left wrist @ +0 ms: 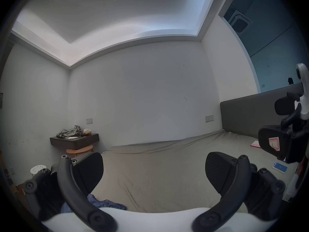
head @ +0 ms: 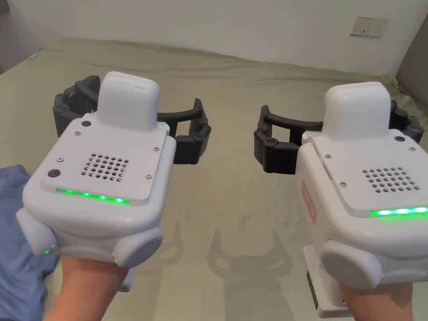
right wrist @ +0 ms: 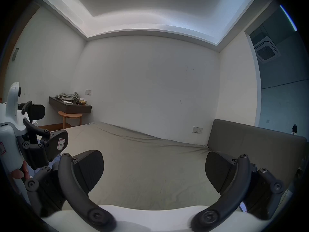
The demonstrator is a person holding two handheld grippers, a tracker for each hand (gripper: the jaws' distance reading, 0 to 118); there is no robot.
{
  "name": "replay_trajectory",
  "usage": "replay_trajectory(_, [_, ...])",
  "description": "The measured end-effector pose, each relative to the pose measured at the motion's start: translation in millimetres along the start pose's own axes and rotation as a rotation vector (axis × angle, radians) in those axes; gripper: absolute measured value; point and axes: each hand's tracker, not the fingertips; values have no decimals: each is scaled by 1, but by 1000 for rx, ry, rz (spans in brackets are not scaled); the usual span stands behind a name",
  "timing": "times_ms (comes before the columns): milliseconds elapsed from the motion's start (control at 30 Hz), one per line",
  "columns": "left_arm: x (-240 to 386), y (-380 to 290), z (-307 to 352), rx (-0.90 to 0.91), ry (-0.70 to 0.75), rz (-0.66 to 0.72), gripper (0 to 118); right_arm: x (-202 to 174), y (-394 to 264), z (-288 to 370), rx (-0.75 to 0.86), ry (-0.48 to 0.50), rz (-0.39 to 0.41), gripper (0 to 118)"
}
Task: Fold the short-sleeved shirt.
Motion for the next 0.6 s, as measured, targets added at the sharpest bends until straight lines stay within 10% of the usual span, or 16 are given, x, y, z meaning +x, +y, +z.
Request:
replay_trajectory(433, [-8, -4, -8, -60, -17, 22, 117, 8, -2, 2, 1, 36, -9, 118])
replay_trajectory(500, [-5, -3, -5, -52, -22, 29, 97, 7, -2, 2, -8, 50, -9, 114])
replay_trajectory(567, [-2, -2, -5, -38, -17, 18, 42, 5, -3, 2, -10, 55, 19, 74])
replay_trajectory(600, [1, -2, -5, -36, -7, 5, 13, 3, -3, 3, -5, 45, 38, 19])
